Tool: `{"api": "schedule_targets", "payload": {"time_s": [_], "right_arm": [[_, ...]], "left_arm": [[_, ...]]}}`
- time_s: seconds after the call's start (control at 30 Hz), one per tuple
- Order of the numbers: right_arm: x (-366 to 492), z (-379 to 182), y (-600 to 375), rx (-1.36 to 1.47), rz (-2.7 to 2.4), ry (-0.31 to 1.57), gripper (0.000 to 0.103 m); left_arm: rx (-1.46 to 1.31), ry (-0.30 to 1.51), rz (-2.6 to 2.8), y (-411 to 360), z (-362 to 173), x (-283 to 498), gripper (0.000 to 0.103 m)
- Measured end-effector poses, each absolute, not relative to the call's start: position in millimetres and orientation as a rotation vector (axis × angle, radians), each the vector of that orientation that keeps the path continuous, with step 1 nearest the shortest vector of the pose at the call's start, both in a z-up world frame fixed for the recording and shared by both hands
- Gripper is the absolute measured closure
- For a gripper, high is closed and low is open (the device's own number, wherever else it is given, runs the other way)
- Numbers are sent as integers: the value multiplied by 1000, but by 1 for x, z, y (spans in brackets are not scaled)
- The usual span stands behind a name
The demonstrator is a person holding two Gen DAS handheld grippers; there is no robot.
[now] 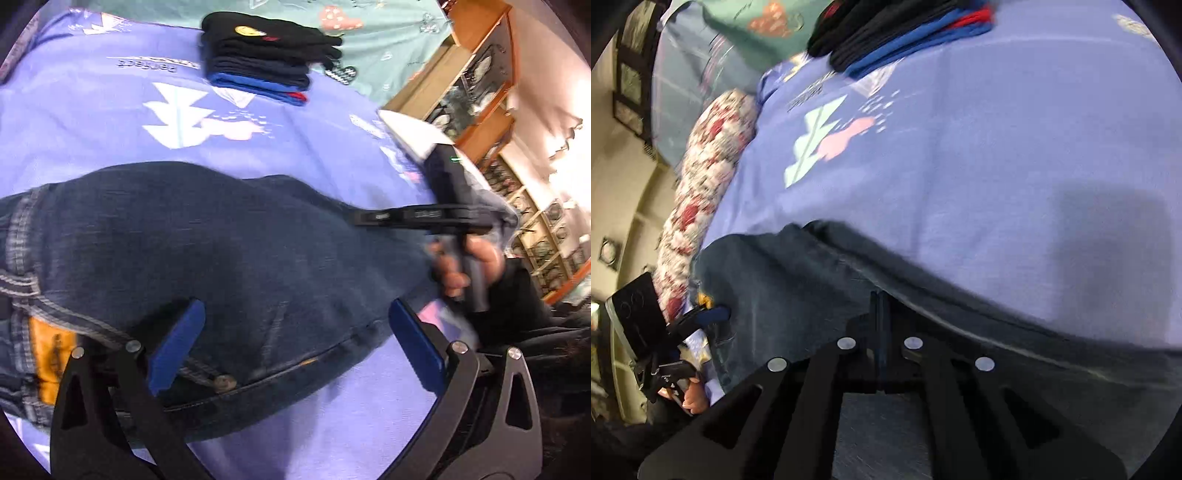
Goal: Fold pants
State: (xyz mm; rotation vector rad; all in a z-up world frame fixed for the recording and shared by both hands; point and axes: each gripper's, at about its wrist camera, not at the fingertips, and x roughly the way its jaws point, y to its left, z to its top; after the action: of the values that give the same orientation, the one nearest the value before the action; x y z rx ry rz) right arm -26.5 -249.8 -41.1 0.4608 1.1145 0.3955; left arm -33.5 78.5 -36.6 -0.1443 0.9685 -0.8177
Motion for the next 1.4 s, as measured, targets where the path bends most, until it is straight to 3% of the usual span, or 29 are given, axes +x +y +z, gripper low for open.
{"api": "schedule_targets", "payload": {"time_s": [0.07,0.13,0.2,0.37,0.43,0.5,0.57,0.6,0.63,0.67,0.73,0.8,0.9,0.93,1.0,1.1,1.27,1.37,1.4], "right_arm": [[-45,-22,-264,437,348,1057,99],[-74,3,-299,459,280,959,85],[-113,21,-349,460,128,871,76],[-214,36,-478,459,-375,824,74],[-236,30,-506,454,-499,867,55],[-250,17,-520,503,-500,888,43],[-252,1,-523,554,-453,918,44],[-251,-5,-521,557,-429,932,49],[-249,-7,-518,556,-406,942,64],[-246,-10,-515,551,-384,958,68],[-244,-13,-514,548,-401,954,68],[-249,-12,-518,594,-399,944,68],[-253,-7,-521,583,-420,936,68],[-255,-5,-521,577,-415,924,77],[-255,4,-509,512,-391,891,81],[-255,17,-495,486,-325,873,82],[-255,-14,-523,574,-376,1003,78],[-268,-1,-533,660,-405,950,59],[-272,2,-538,706,-409,934,47]], "left_arm": [[-156,955,-824,83,-37,-35,2],[-172,953,-826,85,-38,-34,2],[-183,953,-829,85,-39,-31,2],[-208,956,-842,90,-37,-32,2],[-215,957,-844,92,-36,-34,2],[-214,955,-837,92,-35,-36,2],[-240,941,-816,98,-33,-36,2],[-272,934,-811,104,-33,-34,3],[-342,923,-813,116,-33,-32,10],[-390,923,-790,127,-34,-29,18],[-443,951,-747,141,-40,-21,49],[-455,966,-730,148,-44,-19,59],[-394,968,-724,143,-43,-21,61],[-389,968,-723,143,-43,-21,63],[-391,976,-715,146,-43,-20,70],[-379,982,-713,148,-43,-19,72],[-362,988,-708,149,-43,-20,72],[-349,989,-705,146,-39,-23,63],[-348,986,-723,144,-35,-26,49]]}}
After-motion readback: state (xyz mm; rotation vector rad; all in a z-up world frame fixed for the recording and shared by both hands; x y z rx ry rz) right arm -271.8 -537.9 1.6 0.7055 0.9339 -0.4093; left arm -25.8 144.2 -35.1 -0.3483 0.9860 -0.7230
